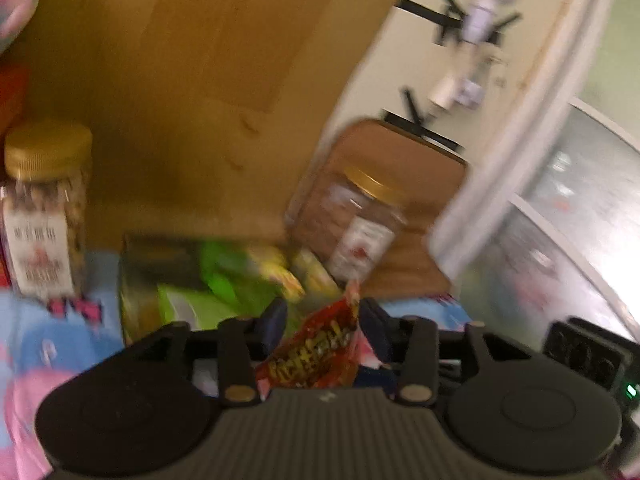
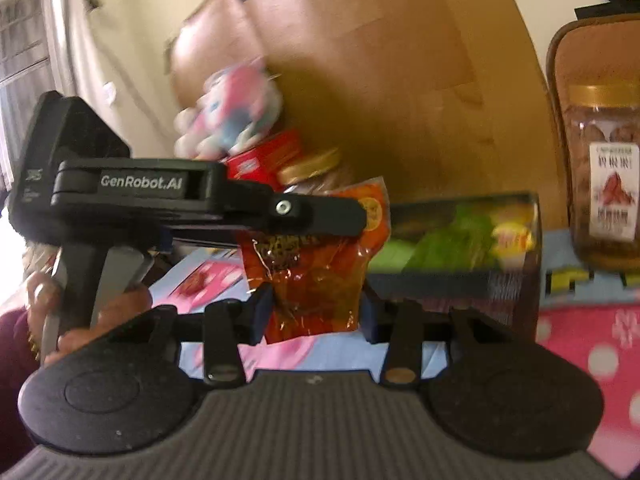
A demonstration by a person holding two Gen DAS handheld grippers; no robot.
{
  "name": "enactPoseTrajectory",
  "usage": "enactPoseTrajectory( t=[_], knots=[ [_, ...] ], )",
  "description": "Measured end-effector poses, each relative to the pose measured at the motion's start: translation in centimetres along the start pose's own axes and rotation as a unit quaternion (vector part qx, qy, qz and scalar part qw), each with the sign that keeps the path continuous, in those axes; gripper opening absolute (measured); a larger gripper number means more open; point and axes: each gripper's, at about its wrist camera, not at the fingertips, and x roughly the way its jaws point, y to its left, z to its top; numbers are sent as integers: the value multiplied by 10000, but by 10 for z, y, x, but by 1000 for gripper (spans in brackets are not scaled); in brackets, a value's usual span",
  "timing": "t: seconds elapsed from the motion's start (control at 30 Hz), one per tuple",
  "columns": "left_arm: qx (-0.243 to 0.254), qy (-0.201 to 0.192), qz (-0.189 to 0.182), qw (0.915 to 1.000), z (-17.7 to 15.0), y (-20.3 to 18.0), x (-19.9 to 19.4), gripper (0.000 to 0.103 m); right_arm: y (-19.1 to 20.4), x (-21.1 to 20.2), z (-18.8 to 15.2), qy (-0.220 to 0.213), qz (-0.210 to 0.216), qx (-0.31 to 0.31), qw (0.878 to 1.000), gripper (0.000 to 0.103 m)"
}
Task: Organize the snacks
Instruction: 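Carry the red spicy packet with the left tool and drop it into the tin box, then grasp the yellow peanut bag with the left tool and lift it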
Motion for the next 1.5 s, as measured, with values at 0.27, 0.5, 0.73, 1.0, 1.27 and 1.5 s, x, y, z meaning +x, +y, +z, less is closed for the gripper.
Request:
enactPoseTrajectory(
  t=[0.27, 0.5, 0.73, 1.0, 1.27, 1.5],
  knots=[
    [-199, 43, 1374, 9903, 21, 40, 51, 81, -17, 68, 21, 206, -607, -85, 9979, 59],
    [-217, -149, 1634, 9862, 14, 52, 42, 81, -27, 34, 12, -266, -869, 18, 9959, 59],
    [-180, -246, 1246, 9917, -31, 36, -32, 81, -16, 3, -18, -215, -478, 298, 9982, 58],
    [-502, 390, 1091, 9920, -134, 51, -95, 81, 33, -18, -94, 1054, 556, 26, 9929, 59],
    [-710, 603, 898, 9916, -179, 59, -100, 72, 111, -18, -138, 1324, 138, -2169, 9671, 63],
    [-659, 647, 608, 9939, -192, 41, -105, 71, 76, -43, -124, 972, -895, -2006, 9707, 64]
  ],
)
